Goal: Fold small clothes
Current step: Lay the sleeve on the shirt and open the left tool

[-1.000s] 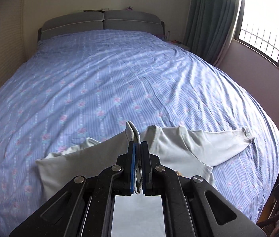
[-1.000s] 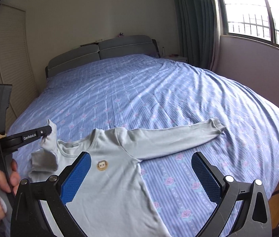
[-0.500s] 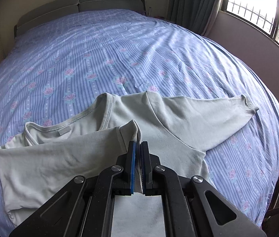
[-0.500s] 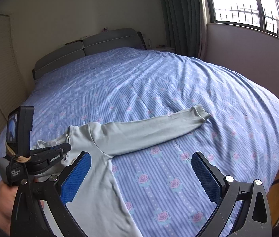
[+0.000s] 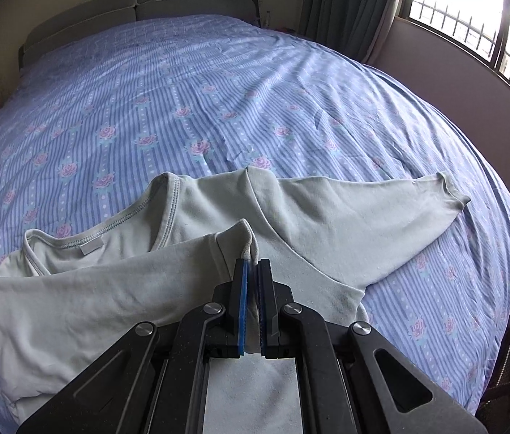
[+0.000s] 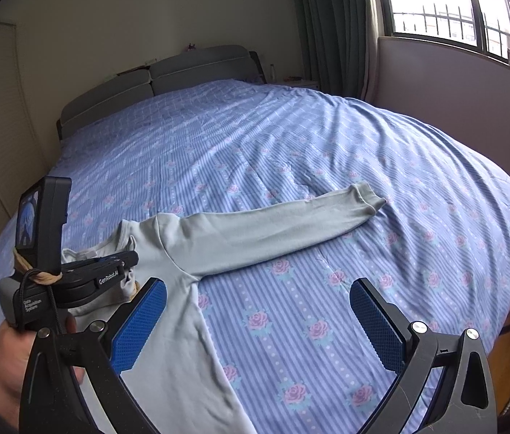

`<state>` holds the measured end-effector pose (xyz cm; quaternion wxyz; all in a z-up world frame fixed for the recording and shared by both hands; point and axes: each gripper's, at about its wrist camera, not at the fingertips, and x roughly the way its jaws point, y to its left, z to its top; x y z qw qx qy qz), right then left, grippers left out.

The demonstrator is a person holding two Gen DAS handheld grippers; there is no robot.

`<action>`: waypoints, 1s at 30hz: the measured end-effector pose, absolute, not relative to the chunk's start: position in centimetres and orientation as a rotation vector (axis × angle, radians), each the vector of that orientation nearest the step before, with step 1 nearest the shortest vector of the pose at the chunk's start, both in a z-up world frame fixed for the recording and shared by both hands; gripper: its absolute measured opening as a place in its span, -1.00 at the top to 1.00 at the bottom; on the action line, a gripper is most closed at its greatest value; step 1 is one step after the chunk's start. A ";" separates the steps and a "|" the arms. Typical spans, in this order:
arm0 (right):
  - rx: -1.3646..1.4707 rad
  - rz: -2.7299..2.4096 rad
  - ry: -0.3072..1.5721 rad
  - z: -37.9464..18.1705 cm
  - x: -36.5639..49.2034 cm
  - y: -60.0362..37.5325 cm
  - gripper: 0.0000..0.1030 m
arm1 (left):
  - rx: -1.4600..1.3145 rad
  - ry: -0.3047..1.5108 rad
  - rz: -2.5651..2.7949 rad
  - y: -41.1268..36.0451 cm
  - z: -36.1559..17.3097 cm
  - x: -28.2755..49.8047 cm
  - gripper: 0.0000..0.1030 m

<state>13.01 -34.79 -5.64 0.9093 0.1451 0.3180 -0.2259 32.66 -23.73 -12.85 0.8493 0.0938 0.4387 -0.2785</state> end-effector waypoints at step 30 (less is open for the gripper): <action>0.096 -0.378 0.697 -8.2 19.7 -27.8 -0.99 | 0.061 0.918 -0.191 -1.7 -14.7 31.6 -0.29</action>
